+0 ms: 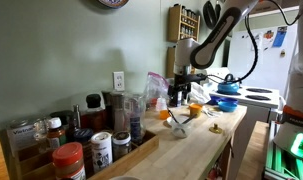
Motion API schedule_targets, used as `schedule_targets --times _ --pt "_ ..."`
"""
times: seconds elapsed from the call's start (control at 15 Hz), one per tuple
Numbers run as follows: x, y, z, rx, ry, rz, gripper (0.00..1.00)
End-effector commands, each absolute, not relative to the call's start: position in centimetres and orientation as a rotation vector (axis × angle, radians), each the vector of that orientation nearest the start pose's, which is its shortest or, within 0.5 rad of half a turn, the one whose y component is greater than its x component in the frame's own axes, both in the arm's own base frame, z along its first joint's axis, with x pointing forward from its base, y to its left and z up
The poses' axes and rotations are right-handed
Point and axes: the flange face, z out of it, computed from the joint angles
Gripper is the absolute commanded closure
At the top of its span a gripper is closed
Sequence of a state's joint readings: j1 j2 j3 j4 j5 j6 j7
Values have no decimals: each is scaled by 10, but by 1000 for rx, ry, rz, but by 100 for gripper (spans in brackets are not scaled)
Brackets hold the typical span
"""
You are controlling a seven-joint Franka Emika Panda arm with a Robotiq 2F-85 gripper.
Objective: Put the orange bowl on the orange plate
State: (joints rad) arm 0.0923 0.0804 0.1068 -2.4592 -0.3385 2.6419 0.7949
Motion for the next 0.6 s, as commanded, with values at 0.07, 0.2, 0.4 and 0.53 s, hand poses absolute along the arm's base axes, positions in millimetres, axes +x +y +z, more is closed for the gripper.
schedule_targets --times 0.07,0.2,0.4,0.53 --pt "482 116 242 -3269 593 -335 2" --pt "482 127 234 -3261 611 -326 4" --pt "481 141 224 -3247 572 -280 1" --pt "482 145 220 -3239 573 -272 3"
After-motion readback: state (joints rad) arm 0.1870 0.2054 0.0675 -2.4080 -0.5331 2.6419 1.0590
